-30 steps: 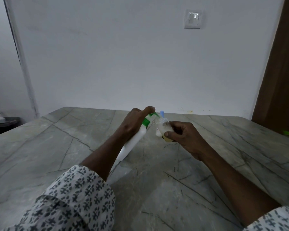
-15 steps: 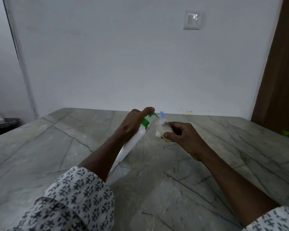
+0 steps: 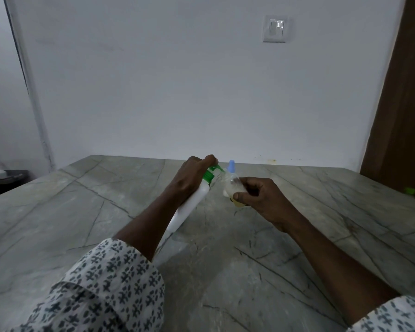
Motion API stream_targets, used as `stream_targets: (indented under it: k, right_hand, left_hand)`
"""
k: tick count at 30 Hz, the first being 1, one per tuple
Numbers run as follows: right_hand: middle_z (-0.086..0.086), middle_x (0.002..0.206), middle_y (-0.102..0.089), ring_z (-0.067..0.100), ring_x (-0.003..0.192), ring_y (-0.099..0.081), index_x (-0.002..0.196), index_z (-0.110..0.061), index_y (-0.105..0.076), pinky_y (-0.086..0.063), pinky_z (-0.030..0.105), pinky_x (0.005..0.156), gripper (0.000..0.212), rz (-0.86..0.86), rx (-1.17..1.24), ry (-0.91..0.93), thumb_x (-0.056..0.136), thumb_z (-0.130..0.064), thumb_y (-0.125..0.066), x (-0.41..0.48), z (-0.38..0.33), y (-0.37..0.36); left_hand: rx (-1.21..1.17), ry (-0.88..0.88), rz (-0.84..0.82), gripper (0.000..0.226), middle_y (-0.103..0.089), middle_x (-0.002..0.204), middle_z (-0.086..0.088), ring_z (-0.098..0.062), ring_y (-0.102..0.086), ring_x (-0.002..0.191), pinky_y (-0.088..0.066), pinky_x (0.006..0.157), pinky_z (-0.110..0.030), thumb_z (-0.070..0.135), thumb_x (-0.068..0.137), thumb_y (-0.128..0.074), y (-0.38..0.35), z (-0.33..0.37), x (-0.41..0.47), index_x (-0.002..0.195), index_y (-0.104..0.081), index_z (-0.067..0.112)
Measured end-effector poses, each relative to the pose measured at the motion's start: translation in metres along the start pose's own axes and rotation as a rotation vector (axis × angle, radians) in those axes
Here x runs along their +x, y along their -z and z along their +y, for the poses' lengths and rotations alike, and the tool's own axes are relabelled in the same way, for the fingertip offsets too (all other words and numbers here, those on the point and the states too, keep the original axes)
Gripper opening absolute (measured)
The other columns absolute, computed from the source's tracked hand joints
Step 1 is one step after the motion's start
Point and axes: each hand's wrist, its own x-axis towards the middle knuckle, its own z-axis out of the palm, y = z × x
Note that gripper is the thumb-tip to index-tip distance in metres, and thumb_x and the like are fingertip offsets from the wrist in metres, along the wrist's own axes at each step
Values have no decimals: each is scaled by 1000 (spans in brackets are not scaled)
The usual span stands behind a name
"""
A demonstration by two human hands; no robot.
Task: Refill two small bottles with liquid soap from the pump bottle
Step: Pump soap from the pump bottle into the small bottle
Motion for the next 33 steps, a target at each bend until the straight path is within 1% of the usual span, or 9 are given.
stream_targets:
  k: [2, 5, 12, 15, 19, 23, 26, 28, 33]
  right_hand:
    - [1, 110, -73, 15, 98, -70, 122, -14, -66, -56, 40, 93, 39, 12, 7, 4, 83, -14, -73, 1, 1, 1]
    - [3, 111, -73, 16, 99, -70, 123, -12, -66, -56, 41, 93, 41, 27, 23, -1, 83, -14, -73, 2, 2, 2]
    - [3, 111, -72, 17, 99, -70, 124, -11, -66, -57, 37, 91, 41, 34, 34, -7, 83, -14, -73, 2, 2, 2]
    - [-1, 110, -71, 13, 97, -70, 124, -12, -64, -57, 29, 88, 42, 24, 18, -2, 84, -13, -73, 2, 1, 0]
    - [0, 111, -72, 11, 97, -70, 123, -13, -65, -56, 28, 88, 41, 3, 3, 13, 83, -12, -73, 1, 1, -1]
    - [1, 111, -72, 12, 97, -70, 123, -13, -66, -57, 30, 88, 39, 16, 12, 13, 84, -13, -72, 1, 2, 0]
    - [0, 108, -73, 13, 97, -71, 121, -16, -67, -57, 34, 89, 38, 32, 44, -4, 84, -15, -73, 2, 3, 1]
    - [0, 108, -73, 14, 97, -71, 120, -16, -67, -57, 35, 90, 37, 33, 54, -7, 83, -15, -73, 2, 3, 1]
    - [1, 110, -73, 15, 98, -70, 121, -16, -66, -57, 36, 90, 38, 31, 58, -5, 83, -14, -73, 2, 3, 0]
  left_hand:
    - [6, 11, -24, 53, -68, 74, -13, -24, -60, 66, -48, 73, -36, 59, 76, -49, 0, -2, 2, 77, -72, 11]
    - [17, 27, -28, 73, -70, 70, -13, -22, -61, 60, -50, 71, -35, 72, 69, -51, 0, -3, 3, 80, -75, 4]
    - [24, 21, -2, 61, -71, 74, -17, -23, -62, 62, -50, 73, -37, 64, 77, -51, -1, -1, 1, 77, -74, 8]
    - [27, -9, 12, 43, -68, 75, -16, -27, -60, 67, -50, 74, -44, 55, 79, -49, -1, 0, -1, 71, -72, 19]
    - [49, -53, 16, 49, -66, 83, -29, -31, -56, 71, -50, 82, -57, 47, 78, -44, -1, 1, -1, 84, -70, 7]
    - [42, -29, 5, 48, -68, 73, -13, -27, -61, 68, -53, 84, -50, 57, 78, -48, -1, -1, 1, 73, -72, 15]
    - [47, 5, 20, 66, -69, 67, -12, -24, -62, 63, -52, 78, -42, 71, 72, -52, -1, -3, 2, 67, -71, 8]
    - [46, 3, 19, 65, -68, 65, -10, -23, -61, 61, -51, 75, -38, 70, 73, -53, -1, -2, 1, 65, -70, 8]
    - [37, 9, 20, 62, -70, 68, -12, -25, -62, 62, -53, 78, -45, 66, 75, -53, -2, -1, 0, 71, -72, 8]
